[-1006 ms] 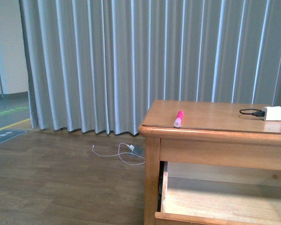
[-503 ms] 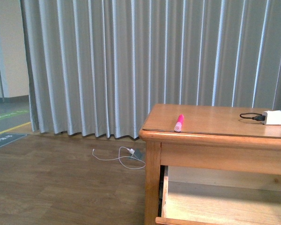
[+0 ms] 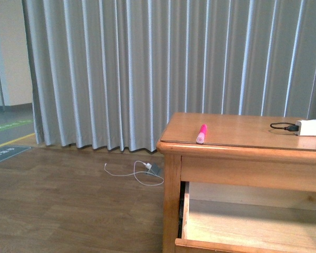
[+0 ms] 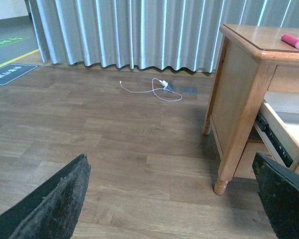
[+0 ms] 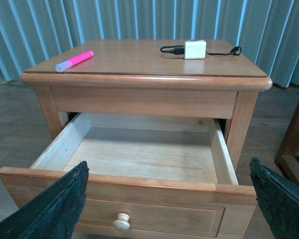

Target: Place pink marker in drawer with both arms

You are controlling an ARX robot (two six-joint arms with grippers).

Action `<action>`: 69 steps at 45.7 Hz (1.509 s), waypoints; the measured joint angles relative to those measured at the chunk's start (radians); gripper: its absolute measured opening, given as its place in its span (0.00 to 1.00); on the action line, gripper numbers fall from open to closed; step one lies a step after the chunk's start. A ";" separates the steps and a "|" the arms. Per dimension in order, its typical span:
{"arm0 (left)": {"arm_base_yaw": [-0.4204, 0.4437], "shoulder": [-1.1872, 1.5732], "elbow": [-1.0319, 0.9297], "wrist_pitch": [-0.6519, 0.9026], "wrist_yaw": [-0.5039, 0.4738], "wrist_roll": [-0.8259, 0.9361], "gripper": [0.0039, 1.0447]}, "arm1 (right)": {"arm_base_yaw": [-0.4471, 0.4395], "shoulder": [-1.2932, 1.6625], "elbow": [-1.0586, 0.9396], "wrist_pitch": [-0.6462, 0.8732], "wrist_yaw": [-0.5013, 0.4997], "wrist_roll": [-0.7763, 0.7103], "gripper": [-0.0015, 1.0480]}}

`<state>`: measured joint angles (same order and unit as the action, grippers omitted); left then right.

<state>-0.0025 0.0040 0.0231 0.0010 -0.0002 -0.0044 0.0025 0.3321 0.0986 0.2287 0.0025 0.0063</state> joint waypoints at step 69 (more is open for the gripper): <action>-0.465 2.209 1.835 0.113 0.087 0.059 0.94 | 0.000 0.000 0.000 0.000 0.000 0.000 0.92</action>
<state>-0.4675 2.2131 1.8576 0.1143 0.0872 0.0547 0.0025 0.3317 0.0986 0.2287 0.0025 0.0063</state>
